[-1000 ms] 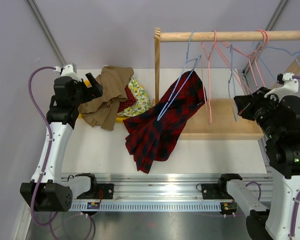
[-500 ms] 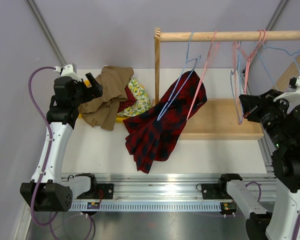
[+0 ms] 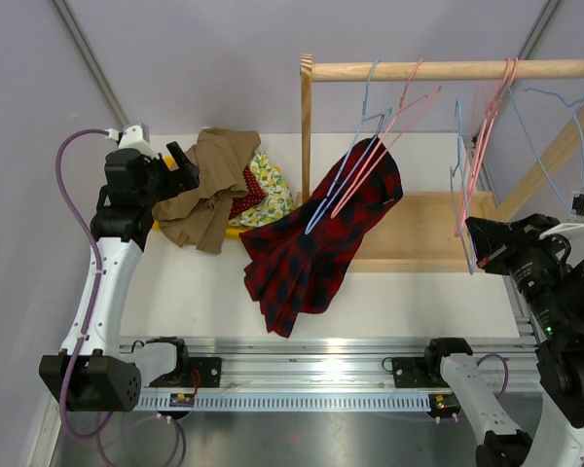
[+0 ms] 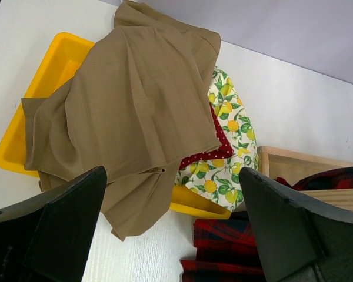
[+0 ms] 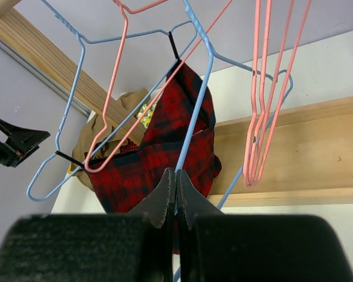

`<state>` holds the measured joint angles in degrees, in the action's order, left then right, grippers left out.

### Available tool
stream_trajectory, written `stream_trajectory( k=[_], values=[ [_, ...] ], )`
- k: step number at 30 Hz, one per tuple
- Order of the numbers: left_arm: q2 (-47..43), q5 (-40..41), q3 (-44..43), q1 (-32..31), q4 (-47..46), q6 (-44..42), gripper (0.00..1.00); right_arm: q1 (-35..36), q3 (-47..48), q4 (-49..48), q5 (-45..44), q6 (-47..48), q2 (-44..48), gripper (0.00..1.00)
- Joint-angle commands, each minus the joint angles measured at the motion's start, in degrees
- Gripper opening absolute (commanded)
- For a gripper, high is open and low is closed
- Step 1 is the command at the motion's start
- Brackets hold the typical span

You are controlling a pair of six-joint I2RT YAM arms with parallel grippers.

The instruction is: Remove the skirt from the hanger

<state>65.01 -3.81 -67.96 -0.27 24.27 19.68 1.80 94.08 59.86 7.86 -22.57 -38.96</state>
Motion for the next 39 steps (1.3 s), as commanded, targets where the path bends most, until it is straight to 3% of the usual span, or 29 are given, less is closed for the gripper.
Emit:
stream_trajectory(
  k=[1, 10, 25, 30, 39],
  values=[
    [0.55, 1.09, 0.02, 0.19, -2.56, -0.79, 0.99, -0.13, 3.2, -2.28, 1.9, -1.07, -0.67, 0.0],
    [0.99, 1.44, -0.15, 0.19, -2.48, -1.14, 0.99, -0.13, 12.96, -4.75, 4.62, -2.57, -6.13, 0.0],
    [1.08, 0.91, -0.24, 0.19, -2.3, -1.05, 0.99, -0.13, 12.17, -18.28, 3.22, -4.77, -10.69, 0.0],
    [0.99, 0.91, -0.33, 0.27, -2.3, -1.14, 0.99, -0.22, 14.02, -17.93, 2.34, -4.15, -13.07, 0.0],
    [1.08, 0.21, -0.33, 0.27, -2.39, -0.87, 0.99, -0.13, 8.75, -13.1, 1.55, -4.07, -9.3, 0.0]
  ],
)
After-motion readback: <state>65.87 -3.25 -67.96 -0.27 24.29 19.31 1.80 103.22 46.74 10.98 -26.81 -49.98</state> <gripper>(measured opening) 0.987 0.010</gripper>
